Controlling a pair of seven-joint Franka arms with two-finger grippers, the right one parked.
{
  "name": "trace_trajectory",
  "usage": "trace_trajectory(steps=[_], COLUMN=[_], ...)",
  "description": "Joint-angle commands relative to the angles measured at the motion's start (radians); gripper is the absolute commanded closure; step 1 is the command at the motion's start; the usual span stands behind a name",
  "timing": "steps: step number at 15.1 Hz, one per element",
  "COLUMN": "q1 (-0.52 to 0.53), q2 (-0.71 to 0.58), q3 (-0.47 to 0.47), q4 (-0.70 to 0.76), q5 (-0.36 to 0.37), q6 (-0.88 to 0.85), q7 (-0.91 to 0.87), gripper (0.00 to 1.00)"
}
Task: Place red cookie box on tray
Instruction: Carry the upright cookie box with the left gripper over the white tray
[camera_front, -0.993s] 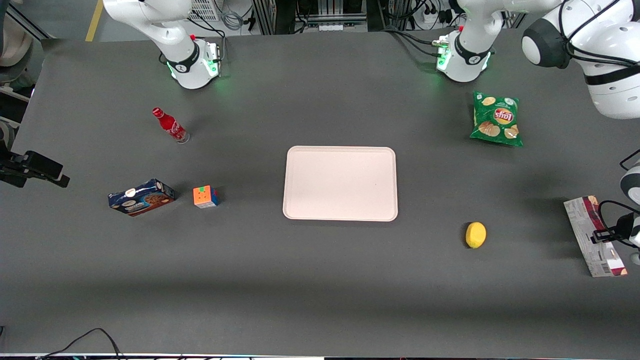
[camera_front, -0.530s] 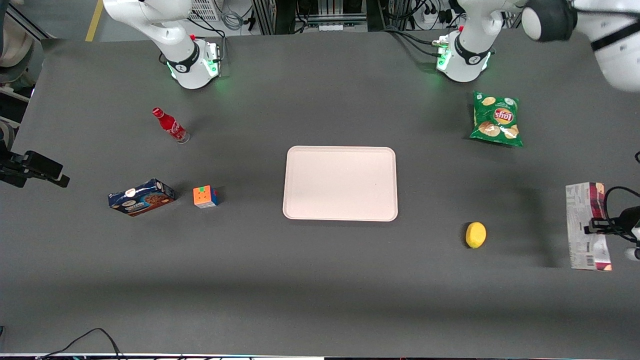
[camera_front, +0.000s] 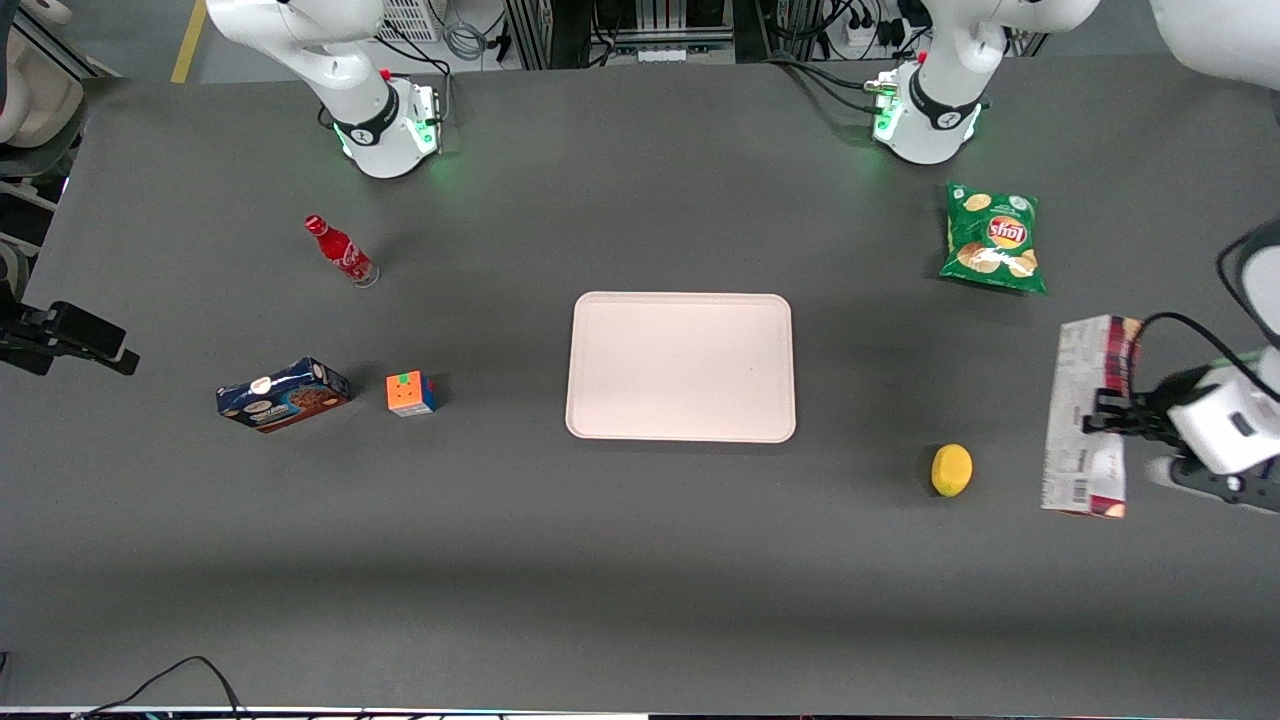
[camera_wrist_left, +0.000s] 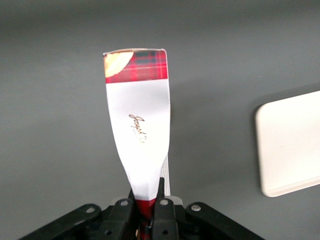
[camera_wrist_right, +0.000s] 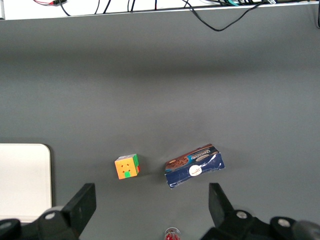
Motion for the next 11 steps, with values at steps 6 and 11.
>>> trace_trajectory(steps=[6, 11], q1=[-0.158, -0.179], q2=[-0.085, -0.183], q3=[-0.163, -0.343], q4=[-0.081, -0.331], q5=[0.033, 0.155], q6=[0.101, 0.407], q7=[-0.482, -0.749], gripper=[1.0, 1.0])
